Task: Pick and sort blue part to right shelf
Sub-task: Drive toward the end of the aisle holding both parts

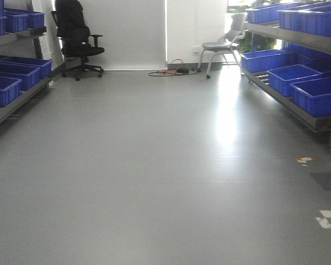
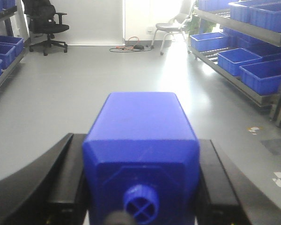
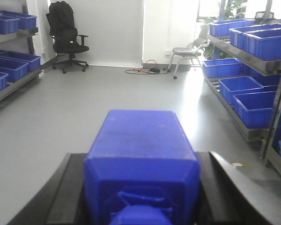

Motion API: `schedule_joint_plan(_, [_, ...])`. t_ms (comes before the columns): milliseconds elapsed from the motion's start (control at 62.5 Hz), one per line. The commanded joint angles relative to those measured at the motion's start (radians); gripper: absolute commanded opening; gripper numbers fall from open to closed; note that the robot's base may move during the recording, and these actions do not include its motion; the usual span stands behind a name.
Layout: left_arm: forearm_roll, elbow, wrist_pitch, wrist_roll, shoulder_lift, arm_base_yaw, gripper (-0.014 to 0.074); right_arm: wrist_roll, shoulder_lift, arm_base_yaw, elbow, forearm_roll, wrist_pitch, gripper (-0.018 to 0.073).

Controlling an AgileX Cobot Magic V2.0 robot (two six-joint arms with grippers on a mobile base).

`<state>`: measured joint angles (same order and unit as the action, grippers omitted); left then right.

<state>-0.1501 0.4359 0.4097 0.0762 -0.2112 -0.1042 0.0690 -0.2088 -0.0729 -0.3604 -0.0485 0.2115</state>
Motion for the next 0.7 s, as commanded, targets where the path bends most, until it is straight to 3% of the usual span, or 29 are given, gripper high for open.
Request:
schedule_joint_plan(0, [-0.004,0.030,-0.082,0.000,-0.010,-0.002,0.0332,-0.006,-0.008,0.008,-0.026,-0.009,-0.097,0.0428])
schedule_joint_plan(687, [-0.004,0.030,-0.082,0.000,-0.010,-0.002,0.0332,-0.006,-0.008,0.008,-0.026,-0.009,-0.097,0.0428])
